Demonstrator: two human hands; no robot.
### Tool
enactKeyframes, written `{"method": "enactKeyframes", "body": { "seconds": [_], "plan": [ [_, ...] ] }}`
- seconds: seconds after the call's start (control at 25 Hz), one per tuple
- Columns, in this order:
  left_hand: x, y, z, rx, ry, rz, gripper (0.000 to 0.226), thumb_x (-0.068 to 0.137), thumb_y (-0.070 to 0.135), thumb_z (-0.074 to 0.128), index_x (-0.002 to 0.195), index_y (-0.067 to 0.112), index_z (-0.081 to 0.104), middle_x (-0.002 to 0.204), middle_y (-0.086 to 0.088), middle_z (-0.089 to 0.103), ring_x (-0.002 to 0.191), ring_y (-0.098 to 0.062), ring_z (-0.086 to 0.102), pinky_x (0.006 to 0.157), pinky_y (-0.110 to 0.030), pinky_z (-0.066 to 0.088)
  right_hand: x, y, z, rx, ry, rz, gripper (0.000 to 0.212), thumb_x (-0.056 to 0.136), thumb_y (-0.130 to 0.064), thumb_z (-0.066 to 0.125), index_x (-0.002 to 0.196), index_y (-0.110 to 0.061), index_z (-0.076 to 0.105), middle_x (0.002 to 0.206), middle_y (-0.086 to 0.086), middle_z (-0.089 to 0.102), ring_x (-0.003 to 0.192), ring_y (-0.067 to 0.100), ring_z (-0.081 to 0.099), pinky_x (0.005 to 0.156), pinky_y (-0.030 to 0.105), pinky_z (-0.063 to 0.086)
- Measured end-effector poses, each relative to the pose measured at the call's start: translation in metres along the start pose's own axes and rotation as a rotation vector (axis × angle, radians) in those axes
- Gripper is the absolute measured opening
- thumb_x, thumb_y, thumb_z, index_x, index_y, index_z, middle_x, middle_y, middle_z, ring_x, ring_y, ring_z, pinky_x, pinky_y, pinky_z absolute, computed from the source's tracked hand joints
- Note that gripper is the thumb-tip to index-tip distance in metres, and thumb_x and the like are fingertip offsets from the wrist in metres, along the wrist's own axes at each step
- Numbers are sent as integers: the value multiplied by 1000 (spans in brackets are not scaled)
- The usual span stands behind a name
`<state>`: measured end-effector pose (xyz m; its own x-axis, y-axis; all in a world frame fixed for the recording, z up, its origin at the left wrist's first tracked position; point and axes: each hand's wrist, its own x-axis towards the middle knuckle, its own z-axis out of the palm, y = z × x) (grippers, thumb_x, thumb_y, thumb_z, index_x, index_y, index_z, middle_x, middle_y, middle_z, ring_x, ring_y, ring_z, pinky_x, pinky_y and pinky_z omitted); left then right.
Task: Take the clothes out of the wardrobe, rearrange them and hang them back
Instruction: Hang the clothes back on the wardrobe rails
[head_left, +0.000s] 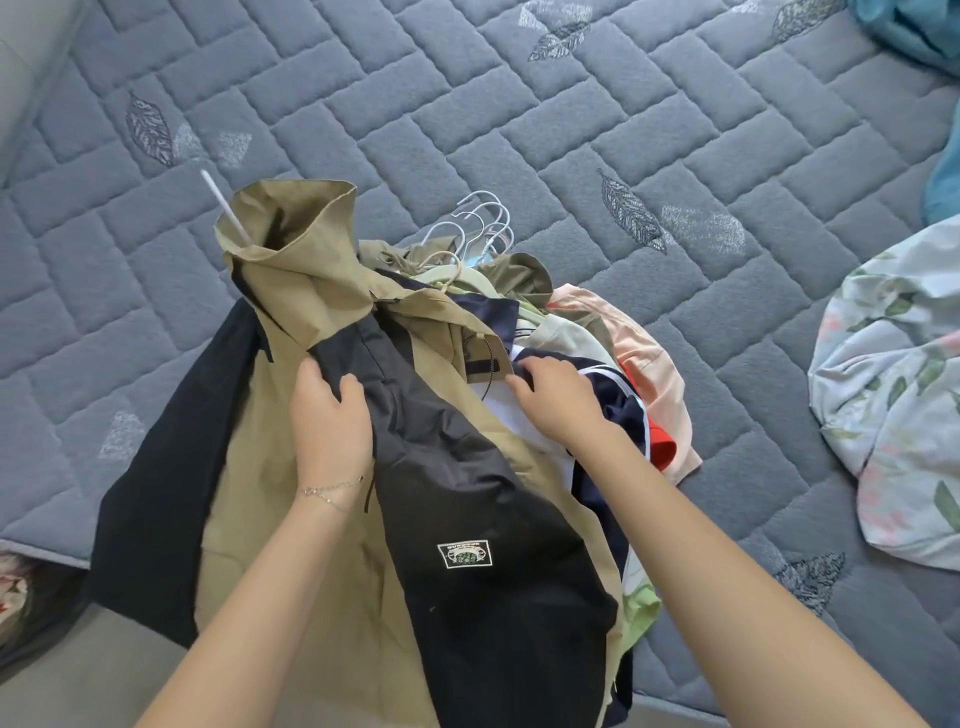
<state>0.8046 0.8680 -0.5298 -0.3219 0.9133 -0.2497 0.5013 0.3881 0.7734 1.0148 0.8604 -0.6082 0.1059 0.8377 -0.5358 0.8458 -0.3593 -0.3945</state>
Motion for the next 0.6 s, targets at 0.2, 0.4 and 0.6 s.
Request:
{"method": "enactKeyframes", "body": {
  "seconds": [0.2,0.4,0.6],
  "plan": [
    [-3,-17,-18,14,25,14,10,98,11,44,106,16,48,101,-1,54,90,-16,49,82,-26,34,-8,-10,7,66,67,45,27,92,-29,52,72,-16,40,77,4,51,78,29,44,68,34,33],
    [-7,-17,-36,-12,30,5,18,99,13,44,115,12,52,103,4,53,93,-12,48,81,-20,33,-28,-31,-4,217,120,69,49,92,-44,58,60,-17,33,57,-2,40,55,20,36,49,32,24],
    [-36,1,-91,-86,102,-60,25,98,12,44,119,3,55,113,-8,60,102,-22,54,88,-27,39,-78,-74,-47,415,111,-25,48,89,-30,65,59,-15,30,56,1,29,60,21,30,56,33,23]
  ]
}}
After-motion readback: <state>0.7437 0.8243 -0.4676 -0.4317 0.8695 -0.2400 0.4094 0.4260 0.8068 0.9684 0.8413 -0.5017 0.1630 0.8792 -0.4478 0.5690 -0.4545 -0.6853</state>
